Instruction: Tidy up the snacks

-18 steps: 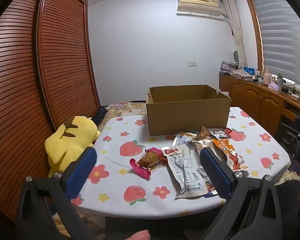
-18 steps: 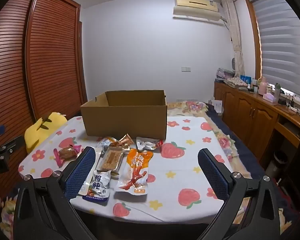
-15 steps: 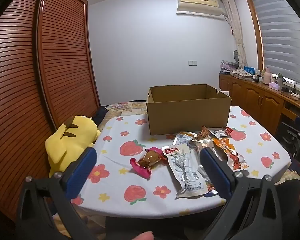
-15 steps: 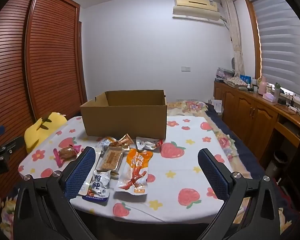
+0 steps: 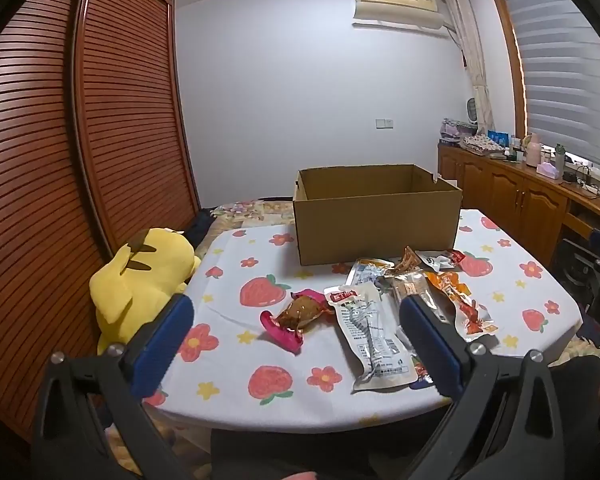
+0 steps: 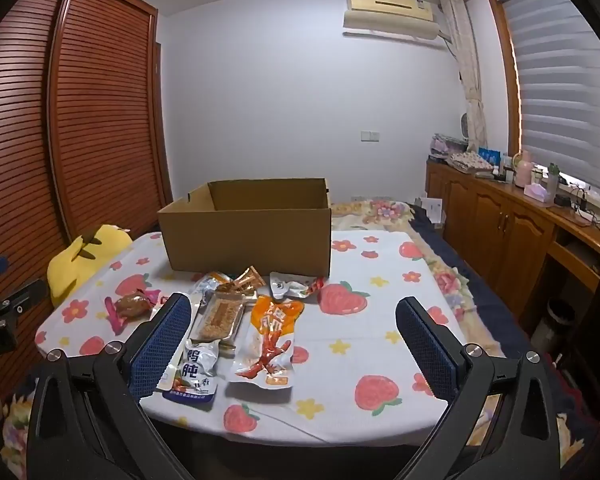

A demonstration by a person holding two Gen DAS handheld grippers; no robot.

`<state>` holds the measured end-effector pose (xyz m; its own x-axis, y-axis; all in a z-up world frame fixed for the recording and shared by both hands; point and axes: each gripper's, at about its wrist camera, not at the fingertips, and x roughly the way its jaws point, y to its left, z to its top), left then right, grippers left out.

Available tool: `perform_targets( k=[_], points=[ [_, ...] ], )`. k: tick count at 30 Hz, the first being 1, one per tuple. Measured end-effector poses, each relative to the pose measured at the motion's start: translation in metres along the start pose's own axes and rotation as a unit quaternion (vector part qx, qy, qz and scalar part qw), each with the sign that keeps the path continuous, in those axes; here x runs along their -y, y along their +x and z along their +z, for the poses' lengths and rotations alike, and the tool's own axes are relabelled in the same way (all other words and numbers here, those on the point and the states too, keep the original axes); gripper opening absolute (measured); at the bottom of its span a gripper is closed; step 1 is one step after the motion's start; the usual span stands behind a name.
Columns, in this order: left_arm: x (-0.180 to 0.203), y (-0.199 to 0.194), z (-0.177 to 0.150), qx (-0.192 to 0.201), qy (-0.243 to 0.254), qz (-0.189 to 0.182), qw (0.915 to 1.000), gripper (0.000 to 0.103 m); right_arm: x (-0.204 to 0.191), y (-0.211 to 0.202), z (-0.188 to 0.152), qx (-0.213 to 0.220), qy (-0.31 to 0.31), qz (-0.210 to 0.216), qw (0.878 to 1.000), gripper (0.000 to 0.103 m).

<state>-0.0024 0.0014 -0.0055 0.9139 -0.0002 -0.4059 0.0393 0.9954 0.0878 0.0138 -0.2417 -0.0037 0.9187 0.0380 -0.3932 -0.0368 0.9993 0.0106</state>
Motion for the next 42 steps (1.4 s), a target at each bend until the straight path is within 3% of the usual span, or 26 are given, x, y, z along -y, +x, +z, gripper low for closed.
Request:
perform_targets(
  k=[42],
  points=[
    [-0.004, -0.006, 0.011, 0.008, -0.001, 0.003, 1.0, 0.103, 0.001, 0.004, -0.001, -0.004, 0.001, -0.001, 1.0, 0.103]
  ],
)
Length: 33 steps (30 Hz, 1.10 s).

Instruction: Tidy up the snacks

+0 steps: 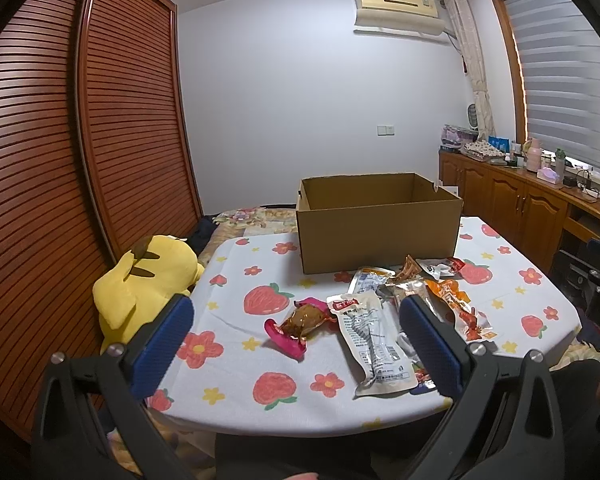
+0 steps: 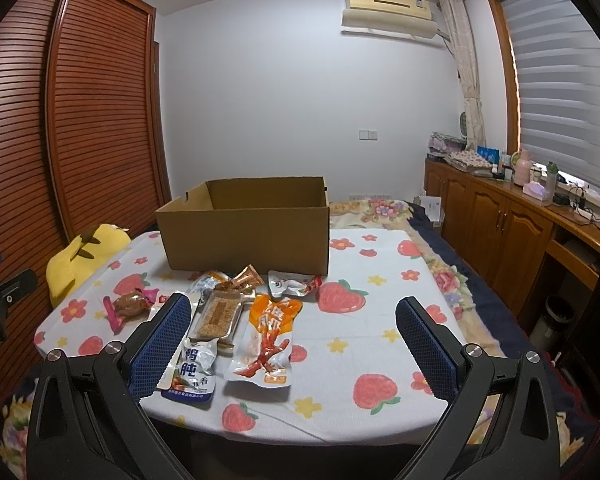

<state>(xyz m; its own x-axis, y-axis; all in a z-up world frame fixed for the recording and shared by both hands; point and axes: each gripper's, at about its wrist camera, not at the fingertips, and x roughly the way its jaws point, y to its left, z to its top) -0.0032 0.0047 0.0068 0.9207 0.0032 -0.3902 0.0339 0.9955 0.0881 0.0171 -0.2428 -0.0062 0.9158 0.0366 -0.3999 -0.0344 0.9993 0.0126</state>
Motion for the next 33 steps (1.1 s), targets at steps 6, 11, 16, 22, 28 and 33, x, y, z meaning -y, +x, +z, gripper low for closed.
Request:
perform_targets(
  k=[6, 11, 16, 22, 28, 33],
  points=[
    [0.0, -0.001, 0.001, 0.0, 0.001, 0.0, 1.0, 0.103, -0.001, -0.001, 0.001, -0.001, 0.0, 0.0, 1.0, 0.103],
    [0.0, 0.0, 0.0, 0.0, 0.0, 0.0, 1.0, 0.103, -0.001, -0.001, 0.001, -0.001, 0.0, 0.0, 1.0, 0.103],
    [0.002, 0.0, 0.001, -0.003, 0.001, -0.001, 1.0, 0.103, -0.002, -0.001, 0.001, -0.001, 0.0, 0.0, 1.0, 0.103],
    [0.006, 0.004, -0.004, -0.01, 0.003, -0.003, 0.9999, 0.103, 0.0, 0.001, -0.001, -0.003, 0.001, 0.001, 1.0, 0.103],
    [0.005, 0.014, -0.013, -0.021, 0.0, -0.005, 0.9998, 0.103, -0.004, -0.003, -0.007, -0.008, -0.003, 0.001, 1.0, 0.103],
    [0.005, 0.026, -0.019, -0.032, 0.001, -0.01, 0.9994, 0.103, -0.003, 0.002, -0.01, -0.017, -0.004, 0.006, 1.0, 0.103]
  ],
)
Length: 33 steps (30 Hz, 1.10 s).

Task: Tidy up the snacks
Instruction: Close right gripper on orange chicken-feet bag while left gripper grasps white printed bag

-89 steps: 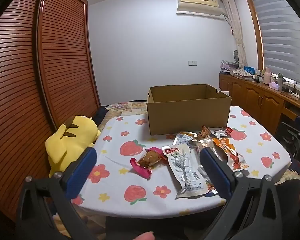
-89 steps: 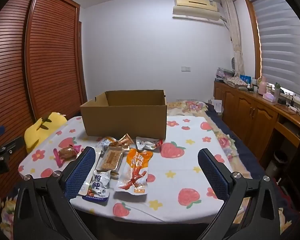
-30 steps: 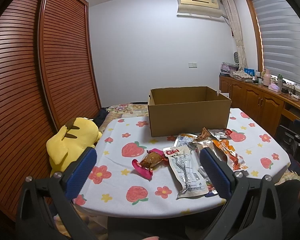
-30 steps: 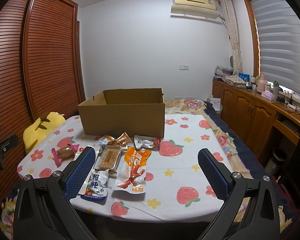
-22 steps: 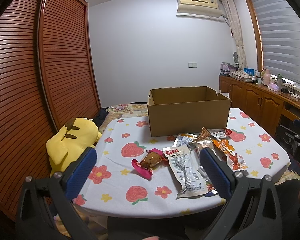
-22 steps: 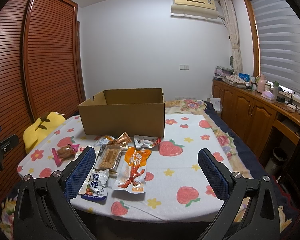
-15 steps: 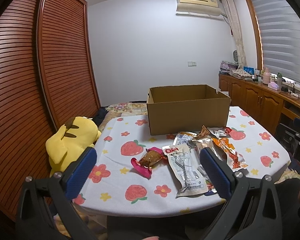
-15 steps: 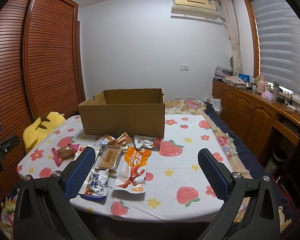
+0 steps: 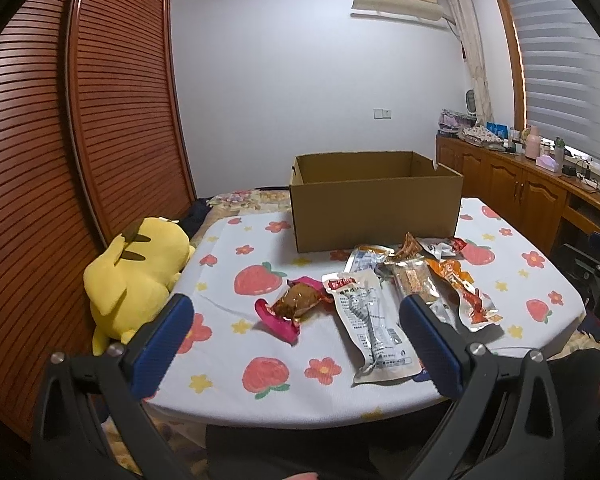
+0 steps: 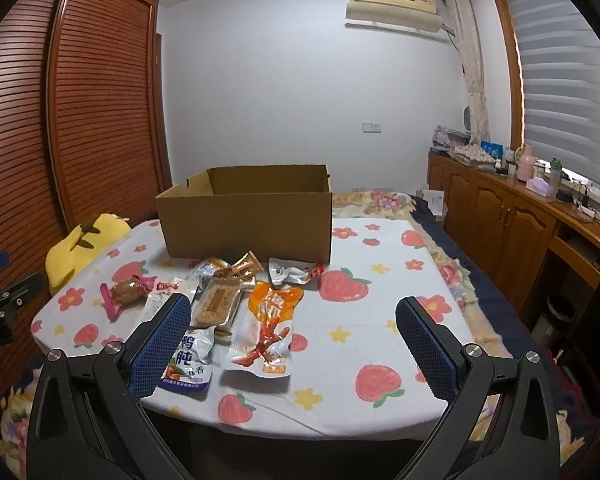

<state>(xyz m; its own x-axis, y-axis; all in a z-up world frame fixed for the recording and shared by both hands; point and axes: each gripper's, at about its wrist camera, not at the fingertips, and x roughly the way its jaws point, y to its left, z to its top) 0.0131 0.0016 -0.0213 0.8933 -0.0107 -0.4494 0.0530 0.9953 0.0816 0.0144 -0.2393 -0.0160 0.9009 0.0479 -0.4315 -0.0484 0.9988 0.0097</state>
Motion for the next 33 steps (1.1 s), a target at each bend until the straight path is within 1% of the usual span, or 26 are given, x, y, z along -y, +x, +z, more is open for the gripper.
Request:
perform_targets(
  k=[4, 10, 14, 16, 18, 21, 26, 29, 33],
  points=[
    [0.002, 0.016, -0.005, -0.017, 0.002, -0.013, 0.9998, 0.103, 0.001, 0.011, -0.003, -0.018, 0.0, 0.016, 1.0, 0.103],
    [0.008, 0.044, -0.011, -0.043, 0.006, -0.032, 0.9986, 0.103, 0.001, 0.035, -0.007, -0.043, -0.017, 0.041, 0.998, 0.102],
    [0.013, 0.066, -0.009, -0.057, 0.007, -0.042, 0.9974, 0.103, 0.002, 0.059, -0.003, -0.065, -0.031, 0.067, 0.995, 0.096],
    [0.017, 0.076, -0.009, -0.065, 0.01, -0.048, 0.9967, 0.103, 0.002, 0.071, -0.002, -0.073, -0.041, 0.074, 0.994, 0.089],
    [0.02, 0.085, -0.007, -0.071, 0.014, -0.051, 0.9961, 0.103, 0.002, 0.089, -0.001, -0.093, -0.05, 0.081, 0.991, 0.084],
    [0.023, 0.097, -0.006, -0.078, 0.017, -0.056, 0.9952, 0.103, 0.002, 0.117, -0.004, -0.132, -0.051, 0.099, 0.985, 0.08],
    [0.028, 0.114, -0.004, -0.088, 0.018, -0.066, 0.9938, 0.103, 0.0, 0.155, -0.009, -0.181, -0.049, 0.122, 0.975, 0.08],
    [0.031, 0.123, -0.005, -0.097, 0.019, -0.072, 0.9925, 0.103, 0.001, 0.174, -0.011, -0.205, -0.038, 0.129, 0.97, 0.078],
    [0.033, 0.133, -0.005, -0.108, 0.021, -0.073, 0.9912, 0.103, 0.003, 0.188, -0.01, -0.224, -0.029, 0.134, 0.965, 0.077]
  ],
)
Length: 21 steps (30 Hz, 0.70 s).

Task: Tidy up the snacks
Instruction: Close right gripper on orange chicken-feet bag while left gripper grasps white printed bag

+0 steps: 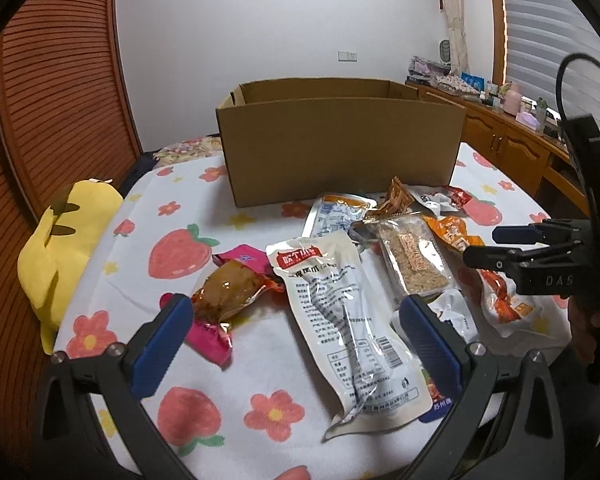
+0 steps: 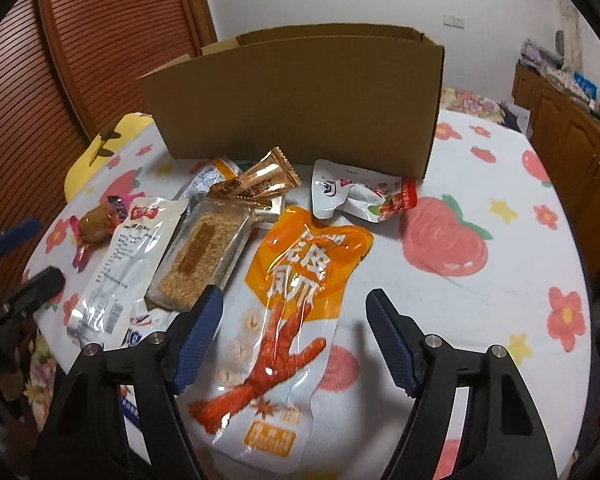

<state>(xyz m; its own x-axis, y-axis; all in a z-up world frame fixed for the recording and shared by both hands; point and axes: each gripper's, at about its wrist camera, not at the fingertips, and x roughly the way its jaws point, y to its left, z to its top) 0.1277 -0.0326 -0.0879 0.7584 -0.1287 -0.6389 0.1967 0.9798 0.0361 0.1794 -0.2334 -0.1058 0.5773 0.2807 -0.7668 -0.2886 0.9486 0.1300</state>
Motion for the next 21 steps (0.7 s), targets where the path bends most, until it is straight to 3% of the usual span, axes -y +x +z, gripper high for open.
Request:
perform_targets(
  k=[11, 16, 21],
  points=[
    [0.01, 0.026, 0.006, -0.036, 0.003, -0.024, 0.999, 0.103, -0.008, 0.027, 0.008, -0.049, -0.04, -0.028, 0.998, 0.075],
    [0.013, 0.039, 0.011, -0.064, -0.001, -0.04, 0.9972, 0.103, -0.002, 0.027, 0.004, -0.061, -0.06, -0.038, 0.996, 0.059],
    [0.018, 0.05, 0.012, -0.09, 0.01, -0.036, 0.9953, 0.103, -0.001, 0.025, 0.0, -0.053, -0.064, -0.039, 0.996, 0.059]
  ],
)
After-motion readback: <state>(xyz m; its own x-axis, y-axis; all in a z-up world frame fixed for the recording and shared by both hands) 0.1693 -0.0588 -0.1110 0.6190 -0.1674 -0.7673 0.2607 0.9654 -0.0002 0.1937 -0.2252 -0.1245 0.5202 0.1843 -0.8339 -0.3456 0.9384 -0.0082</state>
